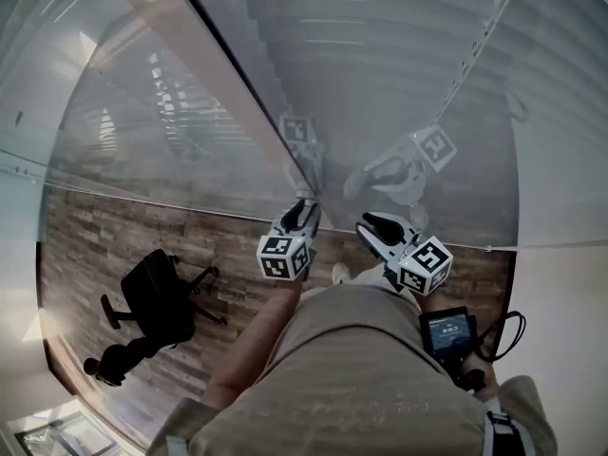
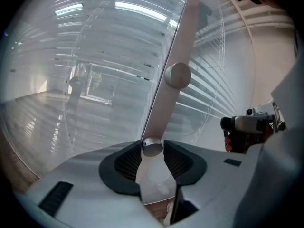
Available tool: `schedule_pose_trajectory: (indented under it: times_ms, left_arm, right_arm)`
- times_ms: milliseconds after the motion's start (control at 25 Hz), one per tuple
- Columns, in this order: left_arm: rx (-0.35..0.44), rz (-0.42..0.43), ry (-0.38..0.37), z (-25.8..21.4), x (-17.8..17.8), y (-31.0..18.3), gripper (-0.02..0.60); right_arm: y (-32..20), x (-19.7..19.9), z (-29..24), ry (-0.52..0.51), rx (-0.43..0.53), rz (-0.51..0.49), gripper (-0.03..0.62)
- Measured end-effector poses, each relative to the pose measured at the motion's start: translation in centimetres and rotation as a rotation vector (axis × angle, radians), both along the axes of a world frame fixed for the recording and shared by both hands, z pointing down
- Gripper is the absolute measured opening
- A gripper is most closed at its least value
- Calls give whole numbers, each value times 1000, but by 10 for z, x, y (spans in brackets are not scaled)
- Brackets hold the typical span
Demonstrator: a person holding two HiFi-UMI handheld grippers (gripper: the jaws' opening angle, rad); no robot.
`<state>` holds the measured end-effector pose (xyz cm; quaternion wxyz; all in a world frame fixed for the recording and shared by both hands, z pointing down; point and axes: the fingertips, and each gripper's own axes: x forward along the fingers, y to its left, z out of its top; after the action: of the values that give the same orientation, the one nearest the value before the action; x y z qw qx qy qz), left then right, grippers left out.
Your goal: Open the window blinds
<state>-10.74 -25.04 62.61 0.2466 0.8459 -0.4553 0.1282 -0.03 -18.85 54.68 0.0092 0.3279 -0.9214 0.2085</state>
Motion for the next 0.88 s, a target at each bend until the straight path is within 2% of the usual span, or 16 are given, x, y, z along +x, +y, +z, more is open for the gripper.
schedule_pose_trajectory:
  times_ms: [240, 600, 880]
  left_arm:
    - [-1, -23, -10, 6, -9, 2, 155]
    - [-11, -111, -47, 10, -21, -16, 153]
    - [-8, -134, -64, 9, -21, -24, 152]
  right_arm:
    - [5, 1, 1, 18, -12, -4, 103]
    - [-20, 2, -13, 37, 15, -108, 103]
    - [-23, 2, -9, 52, 29, -208, 103]
